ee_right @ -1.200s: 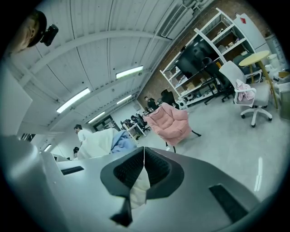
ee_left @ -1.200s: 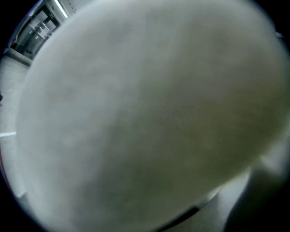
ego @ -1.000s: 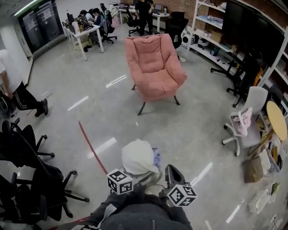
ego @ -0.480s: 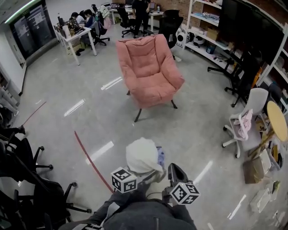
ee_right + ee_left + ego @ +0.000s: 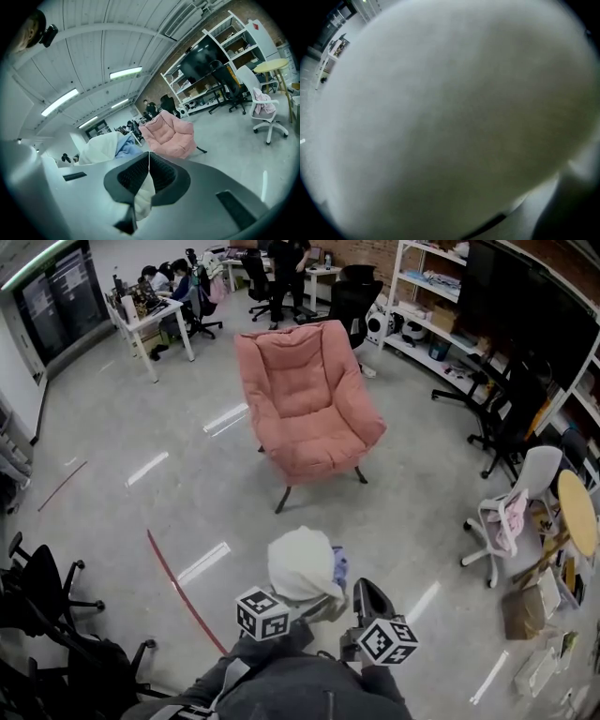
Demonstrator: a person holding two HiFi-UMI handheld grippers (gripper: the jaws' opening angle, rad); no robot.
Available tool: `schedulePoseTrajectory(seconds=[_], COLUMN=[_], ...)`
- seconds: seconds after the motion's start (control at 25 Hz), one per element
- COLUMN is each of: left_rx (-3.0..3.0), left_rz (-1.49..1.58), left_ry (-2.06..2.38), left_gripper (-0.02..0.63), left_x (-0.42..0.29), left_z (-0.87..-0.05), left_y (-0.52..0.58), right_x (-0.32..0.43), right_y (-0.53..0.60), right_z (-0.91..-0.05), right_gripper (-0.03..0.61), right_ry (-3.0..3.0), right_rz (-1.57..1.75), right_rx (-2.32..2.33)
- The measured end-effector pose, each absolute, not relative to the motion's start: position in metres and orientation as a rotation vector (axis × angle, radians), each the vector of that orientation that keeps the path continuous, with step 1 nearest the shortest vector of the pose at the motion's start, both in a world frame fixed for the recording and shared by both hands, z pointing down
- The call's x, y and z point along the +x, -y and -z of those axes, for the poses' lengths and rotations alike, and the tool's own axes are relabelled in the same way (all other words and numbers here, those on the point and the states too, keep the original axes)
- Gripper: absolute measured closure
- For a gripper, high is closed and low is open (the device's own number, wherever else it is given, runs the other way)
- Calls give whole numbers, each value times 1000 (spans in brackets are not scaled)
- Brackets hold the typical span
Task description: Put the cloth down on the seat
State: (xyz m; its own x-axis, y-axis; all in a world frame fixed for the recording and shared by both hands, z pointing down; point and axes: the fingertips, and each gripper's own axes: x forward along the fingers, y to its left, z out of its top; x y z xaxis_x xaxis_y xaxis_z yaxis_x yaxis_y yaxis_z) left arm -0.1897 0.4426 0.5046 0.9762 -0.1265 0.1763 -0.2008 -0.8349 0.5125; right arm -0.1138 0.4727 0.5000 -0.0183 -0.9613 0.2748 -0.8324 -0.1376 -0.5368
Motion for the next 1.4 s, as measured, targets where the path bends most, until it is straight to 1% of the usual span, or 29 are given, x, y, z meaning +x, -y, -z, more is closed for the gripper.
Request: schedulePoseTrajectory(seconds=[0.28,0.56,1.12,1.4], left_rx=[2594,2587,2540,2533], left_rz=[-194,-213,-213,-225], left_ry=[206,178,278,283], left_gripper=[339,339,339,339], left_x=[-175,-175,-183,-174], left_z=[-503,-513,-525,-531], left_y=[-383,-347,-322,-315], right_x=[-102,-105,-105,-104], right_y=[-411,-373,-347,-343], right_z=[-500,-513,-522,-530], right_gripper=[566,566,566,566], right_ry=[-1898,-1872,-1927,-1913], right_rz=[879,909,986,1012], right_rx=[-2041,-2041,-2013,-1995])
